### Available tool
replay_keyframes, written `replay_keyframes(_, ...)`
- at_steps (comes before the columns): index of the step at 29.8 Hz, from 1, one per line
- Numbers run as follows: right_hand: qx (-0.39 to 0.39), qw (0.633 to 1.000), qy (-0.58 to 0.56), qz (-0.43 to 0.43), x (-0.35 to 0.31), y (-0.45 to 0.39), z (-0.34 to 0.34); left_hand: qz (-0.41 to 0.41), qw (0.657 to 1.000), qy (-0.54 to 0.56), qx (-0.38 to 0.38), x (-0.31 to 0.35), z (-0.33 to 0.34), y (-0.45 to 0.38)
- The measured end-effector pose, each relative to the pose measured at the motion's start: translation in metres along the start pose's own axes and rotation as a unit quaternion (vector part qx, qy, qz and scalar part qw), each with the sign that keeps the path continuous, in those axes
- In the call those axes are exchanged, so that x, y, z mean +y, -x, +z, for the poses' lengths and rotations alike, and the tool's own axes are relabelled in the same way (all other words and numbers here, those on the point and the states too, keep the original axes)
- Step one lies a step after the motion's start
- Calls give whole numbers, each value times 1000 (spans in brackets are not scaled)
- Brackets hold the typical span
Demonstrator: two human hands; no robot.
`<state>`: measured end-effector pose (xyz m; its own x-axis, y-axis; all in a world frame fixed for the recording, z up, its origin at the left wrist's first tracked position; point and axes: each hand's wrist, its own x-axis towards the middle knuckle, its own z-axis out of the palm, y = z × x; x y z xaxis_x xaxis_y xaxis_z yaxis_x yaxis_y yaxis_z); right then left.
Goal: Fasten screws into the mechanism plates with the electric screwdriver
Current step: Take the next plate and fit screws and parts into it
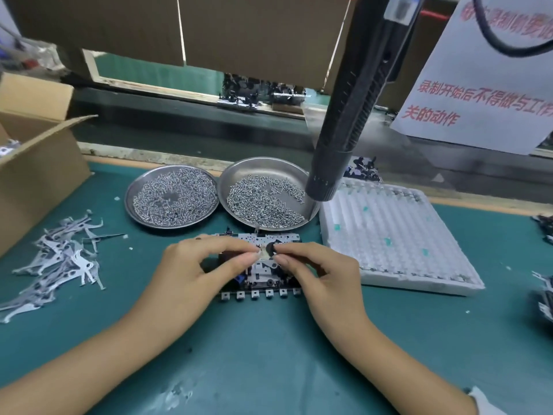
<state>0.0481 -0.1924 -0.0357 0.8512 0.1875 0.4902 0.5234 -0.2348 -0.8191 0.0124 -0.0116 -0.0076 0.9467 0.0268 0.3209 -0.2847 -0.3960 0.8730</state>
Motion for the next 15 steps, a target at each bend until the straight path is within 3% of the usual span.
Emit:
replay_keyframes(3, 1, 1000, 14, -3, 2, -1, 2, -18, 1000, 19, -14, -1, 0, 0)
replay_keyframes(9, -20, 994, 96, -48, 3, -1, 3, 17, 997, -70, 8, -2, 2, 2)
replay_keyframes(15, -36, 995, 86, -35, 2, 0, 0, 0, 997, -79, -12, -8, 1, 1)
